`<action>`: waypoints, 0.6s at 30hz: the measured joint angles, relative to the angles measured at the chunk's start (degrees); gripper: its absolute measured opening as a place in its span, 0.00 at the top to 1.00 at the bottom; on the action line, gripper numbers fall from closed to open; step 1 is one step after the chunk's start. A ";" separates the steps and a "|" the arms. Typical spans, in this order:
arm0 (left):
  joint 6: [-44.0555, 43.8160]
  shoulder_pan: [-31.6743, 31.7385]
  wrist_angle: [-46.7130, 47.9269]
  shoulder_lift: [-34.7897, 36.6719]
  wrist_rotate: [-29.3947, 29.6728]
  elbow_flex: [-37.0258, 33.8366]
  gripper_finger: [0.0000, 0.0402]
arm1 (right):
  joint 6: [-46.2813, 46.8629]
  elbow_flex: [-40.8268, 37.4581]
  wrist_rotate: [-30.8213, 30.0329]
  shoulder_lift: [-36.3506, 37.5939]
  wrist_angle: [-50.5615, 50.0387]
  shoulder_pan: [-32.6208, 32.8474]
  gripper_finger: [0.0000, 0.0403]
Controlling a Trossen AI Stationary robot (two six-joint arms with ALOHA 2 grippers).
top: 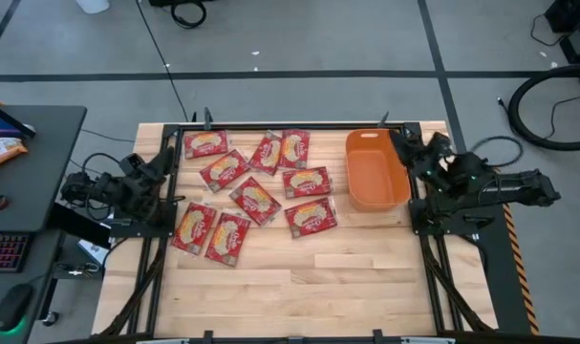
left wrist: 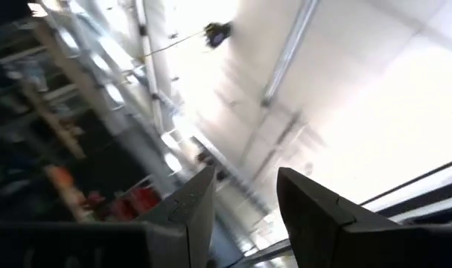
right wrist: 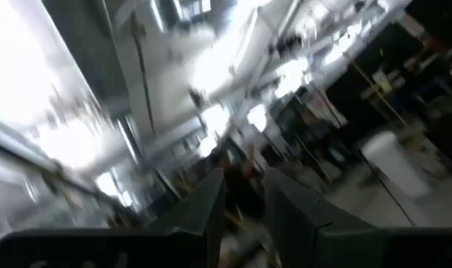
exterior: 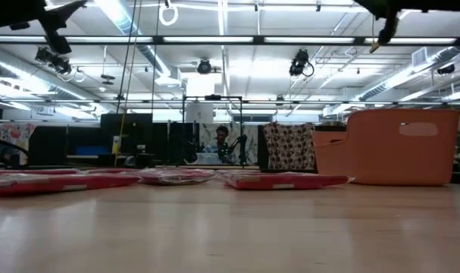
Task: Sort popcorn bags into baskets
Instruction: Put the red popcorn bag into the orange bin
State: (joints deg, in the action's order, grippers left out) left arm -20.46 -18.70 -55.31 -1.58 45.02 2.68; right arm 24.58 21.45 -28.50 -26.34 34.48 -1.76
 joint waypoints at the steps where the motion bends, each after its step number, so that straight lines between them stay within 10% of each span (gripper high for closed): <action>1: -0.04 0.00 2.24 -0.70 0.28 1.12 0.63 | 0.41 2.55 1.11 -1.83 -4.57 -0.59 0.75; 18: -7.07 0.04 55.02 -12.73 -0.78 31.78 0.63 | -6.68 31.93 16.10 -36.71 -37.89 -6.25 0.74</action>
State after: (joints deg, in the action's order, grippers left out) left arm -27.53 -18.65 -0.29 -14.31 44.25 34.46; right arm 17.90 53.38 -12.40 -63.04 -3.41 -8.01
